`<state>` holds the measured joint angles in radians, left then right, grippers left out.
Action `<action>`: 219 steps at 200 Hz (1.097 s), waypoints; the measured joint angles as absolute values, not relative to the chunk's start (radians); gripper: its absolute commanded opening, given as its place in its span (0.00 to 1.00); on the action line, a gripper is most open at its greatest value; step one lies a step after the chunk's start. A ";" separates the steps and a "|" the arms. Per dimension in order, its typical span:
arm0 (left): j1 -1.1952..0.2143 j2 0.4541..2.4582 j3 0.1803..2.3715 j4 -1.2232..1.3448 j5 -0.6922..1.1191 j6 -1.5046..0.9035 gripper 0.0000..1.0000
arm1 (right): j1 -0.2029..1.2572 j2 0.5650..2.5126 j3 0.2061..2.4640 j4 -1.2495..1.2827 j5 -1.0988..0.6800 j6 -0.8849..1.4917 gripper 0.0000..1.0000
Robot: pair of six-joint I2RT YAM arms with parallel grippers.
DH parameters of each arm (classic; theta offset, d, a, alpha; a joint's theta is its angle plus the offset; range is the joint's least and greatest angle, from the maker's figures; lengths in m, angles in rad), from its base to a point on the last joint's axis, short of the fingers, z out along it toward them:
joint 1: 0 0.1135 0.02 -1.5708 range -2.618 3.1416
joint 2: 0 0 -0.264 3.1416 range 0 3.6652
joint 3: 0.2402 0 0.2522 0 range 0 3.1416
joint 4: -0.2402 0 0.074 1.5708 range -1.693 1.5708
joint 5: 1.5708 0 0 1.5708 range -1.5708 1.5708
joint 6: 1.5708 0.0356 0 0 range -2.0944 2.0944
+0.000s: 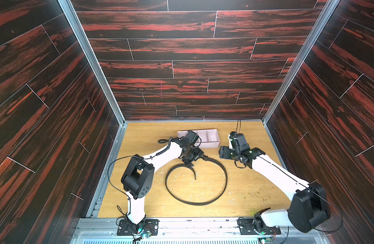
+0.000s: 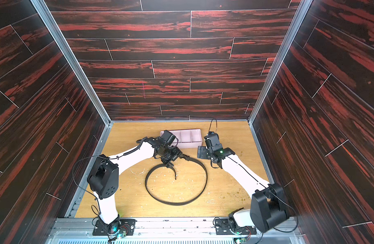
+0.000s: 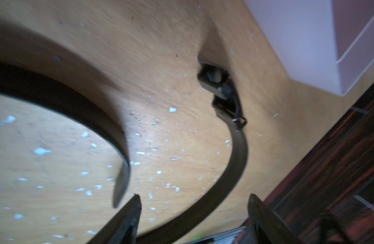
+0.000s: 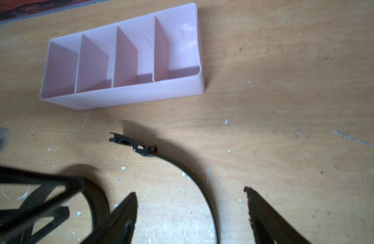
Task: Place the belts into the storage roll
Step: Roll the belt at the center of the board.
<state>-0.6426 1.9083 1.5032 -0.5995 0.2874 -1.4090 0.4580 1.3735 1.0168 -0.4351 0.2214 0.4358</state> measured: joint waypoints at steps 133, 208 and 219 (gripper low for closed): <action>-0.656 2.089 1.708 -0.590 0.152 -1.761 0.72 | 0.458 1.289 0.924 -0.524 0.283 0.479 0.82; -0.656 2.206 1.768 -0.611 0.154 -1.764 0.61 | 0.458 1.279 0.895 -0.529 0.279 0.477 0.80; -0.656 2.215 1.769 -0.614 0.154 -1.763 0.57 | 0.458 1.273 0.892 -0.528 0.270 0.473 0.79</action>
